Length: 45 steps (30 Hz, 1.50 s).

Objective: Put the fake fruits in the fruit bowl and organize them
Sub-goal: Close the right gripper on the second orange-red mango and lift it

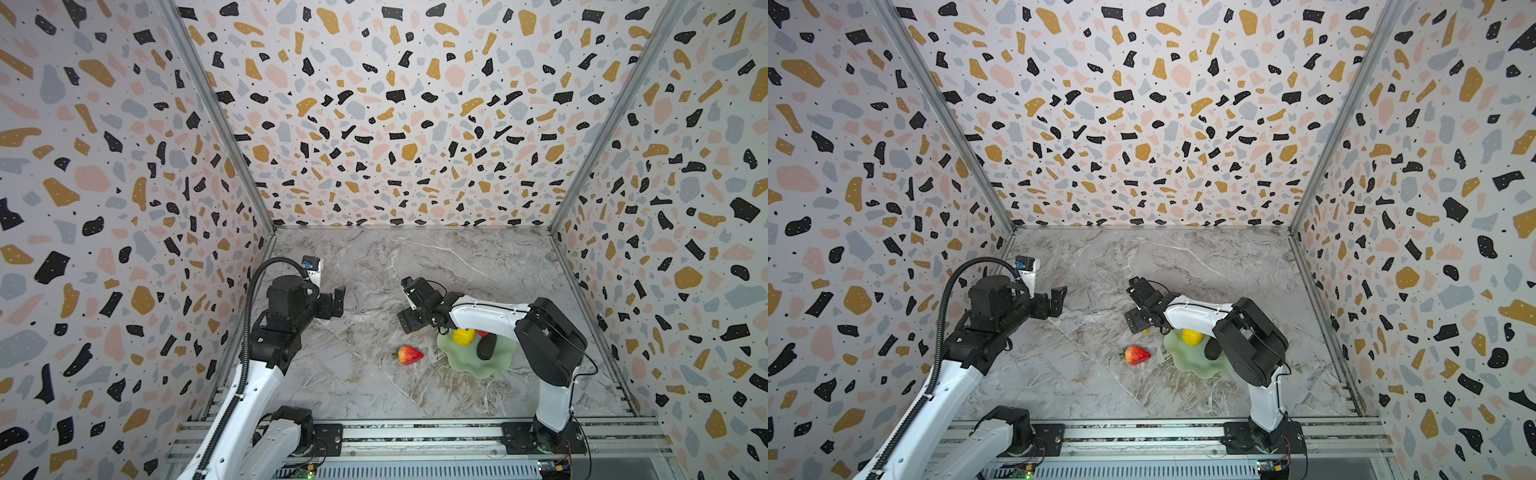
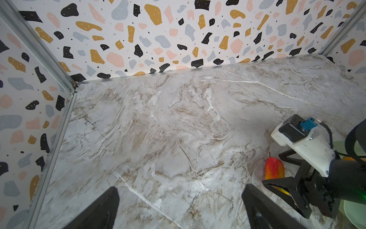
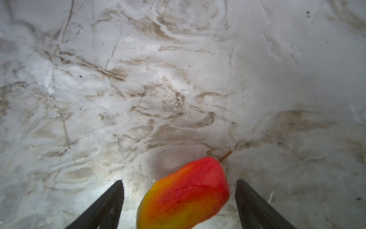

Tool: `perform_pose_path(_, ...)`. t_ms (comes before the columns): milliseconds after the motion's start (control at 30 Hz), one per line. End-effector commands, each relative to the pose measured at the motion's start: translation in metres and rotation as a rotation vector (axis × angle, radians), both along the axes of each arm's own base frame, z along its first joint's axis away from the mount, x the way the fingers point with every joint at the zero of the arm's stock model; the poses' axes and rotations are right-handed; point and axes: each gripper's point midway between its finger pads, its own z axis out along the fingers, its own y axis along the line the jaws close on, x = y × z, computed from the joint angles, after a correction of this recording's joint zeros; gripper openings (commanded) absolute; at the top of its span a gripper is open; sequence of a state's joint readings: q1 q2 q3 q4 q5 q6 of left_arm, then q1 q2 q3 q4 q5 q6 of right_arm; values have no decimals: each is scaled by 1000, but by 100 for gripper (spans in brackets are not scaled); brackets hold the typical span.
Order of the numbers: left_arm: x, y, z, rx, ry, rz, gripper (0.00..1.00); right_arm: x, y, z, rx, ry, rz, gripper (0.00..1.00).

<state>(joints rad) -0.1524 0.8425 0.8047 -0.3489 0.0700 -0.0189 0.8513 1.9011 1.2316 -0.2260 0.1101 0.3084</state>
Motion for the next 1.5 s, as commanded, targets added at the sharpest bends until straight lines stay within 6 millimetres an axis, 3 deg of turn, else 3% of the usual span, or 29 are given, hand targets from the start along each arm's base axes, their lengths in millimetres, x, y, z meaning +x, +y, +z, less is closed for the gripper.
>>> perform_pose_path(0,2,0,7,-7,-39,0,100,1,-1,5,-28,-7,-2,89)
perform_pose_path(200,1,0,7,-8,-41,0,99,-6,4,2,-7,20,30,87)
perform_pose_path(533,1,0,8,-8,-43,-1,100,-18,31,7,72,34,121,86)
perform_pose_path(700,1,0,7,-8,-43,-1,100,-23,42,6,66,37,148,94)
perform_pose_path(1033,1,0,8,-8,-46,-1,100,-17,23,6,-21,8,81,100)
perform_pose_path(1267,1,0,8,-7,-46,-1,100,-21,27,4,1,22,97,77)
perform_pose_path(1367,1,0,8,-8,-46,1,100,-22,30,5,13,30,106,56)
perform_pose_path(1467,1,0,8,-7,-47,2,100,-22,33,7,22,31,112,44)
